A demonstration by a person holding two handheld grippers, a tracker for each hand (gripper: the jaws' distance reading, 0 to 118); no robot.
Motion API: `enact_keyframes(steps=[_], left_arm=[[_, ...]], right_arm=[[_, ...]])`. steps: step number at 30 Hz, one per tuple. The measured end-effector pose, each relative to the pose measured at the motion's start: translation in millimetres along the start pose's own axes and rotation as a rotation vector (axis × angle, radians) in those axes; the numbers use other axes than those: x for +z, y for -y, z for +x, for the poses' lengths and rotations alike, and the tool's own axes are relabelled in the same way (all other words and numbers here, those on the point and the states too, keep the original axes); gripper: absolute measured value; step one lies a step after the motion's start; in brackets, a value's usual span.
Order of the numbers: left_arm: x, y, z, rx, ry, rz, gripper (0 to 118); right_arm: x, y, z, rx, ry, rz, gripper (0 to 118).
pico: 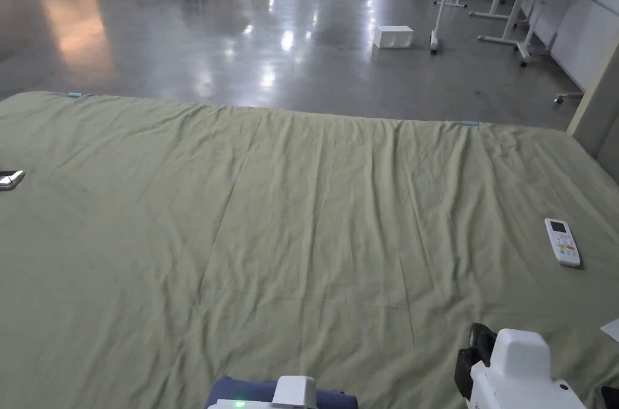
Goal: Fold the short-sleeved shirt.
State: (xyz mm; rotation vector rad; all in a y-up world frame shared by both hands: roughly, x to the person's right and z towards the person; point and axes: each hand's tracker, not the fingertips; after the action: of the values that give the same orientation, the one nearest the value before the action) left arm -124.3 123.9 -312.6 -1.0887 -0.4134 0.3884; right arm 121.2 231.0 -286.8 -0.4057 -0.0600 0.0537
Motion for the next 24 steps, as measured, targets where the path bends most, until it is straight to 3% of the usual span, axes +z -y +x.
enact_keyframes(steps=[7,18,24], left_arm=[[57.4,-18.1,0.2,-0.101,0.006,0.18,9],[174.3,-54.3,5.8,-0.41,-0.416,0.823,5],[205.2,-62.3,-4.2,-0.386,-0.562,1.04,5]], right_arm=[[2.5,-8.2,-2.6,0.002,-0.002,0.033,0],[13.3,-50.0,-24.4,0.01,0.006,0.232,0],[19.2,-71.8,-33.2,0.044,0.019,0.337,0]])
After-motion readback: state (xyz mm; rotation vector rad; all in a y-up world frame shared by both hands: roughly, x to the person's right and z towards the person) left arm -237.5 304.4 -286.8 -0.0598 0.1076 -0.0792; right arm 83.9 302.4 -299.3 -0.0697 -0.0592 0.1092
